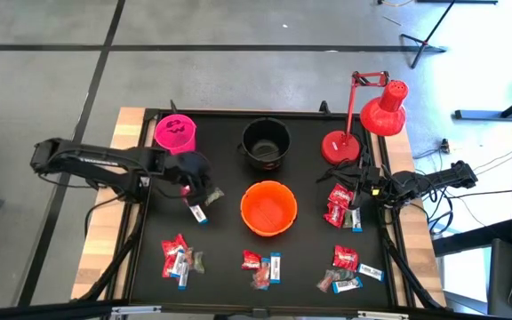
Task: Sort candy
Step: Put the green gummy into the pink bucket, then put the red candy into the orange bucket
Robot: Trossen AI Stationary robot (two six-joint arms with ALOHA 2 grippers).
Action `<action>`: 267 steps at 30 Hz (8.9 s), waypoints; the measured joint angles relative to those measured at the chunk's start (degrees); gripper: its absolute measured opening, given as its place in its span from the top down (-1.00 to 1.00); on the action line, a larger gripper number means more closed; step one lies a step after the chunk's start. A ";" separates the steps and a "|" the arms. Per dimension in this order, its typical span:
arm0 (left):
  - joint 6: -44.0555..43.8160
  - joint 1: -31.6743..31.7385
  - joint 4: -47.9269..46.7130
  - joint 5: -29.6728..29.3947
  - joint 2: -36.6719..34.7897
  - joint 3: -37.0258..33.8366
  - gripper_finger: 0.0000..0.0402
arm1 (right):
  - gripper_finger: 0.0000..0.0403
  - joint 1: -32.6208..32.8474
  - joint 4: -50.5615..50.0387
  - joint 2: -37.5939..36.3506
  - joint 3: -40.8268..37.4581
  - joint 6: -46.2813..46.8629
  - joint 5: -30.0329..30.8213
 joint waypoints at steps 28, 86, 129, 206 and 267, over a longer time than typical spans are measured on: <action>6.53 -0.49 0.05 1.63 22.18 -0.02 -0.08 | 1.00 -0.02 0.00 -0.02 0.00 -0.01 0.00; -13.11 11.82 -23.81 -56.80 -2.30 12.05 1.00 | 1.00 0.00 0.02 0.00 -0.01 -0.02 0.00; 0.03 35.29 2.04 -28.35 -11.73 -7.61 0.60 | 1.00 -0.02 0.02 0.00 0.00 -0.02 -0.01; 7.66 -28.17 34.95 -19.45 -13.89 -7.65 0.61 | 1.00 0.00 13.80 0.00 2.15 4.41 -5.60; 6.24 -28.12 33.81 -19.89 -12.84 -7.61 0.61 | 0.29 0.04 -50.18 48.09 29.19 45.07 -34.94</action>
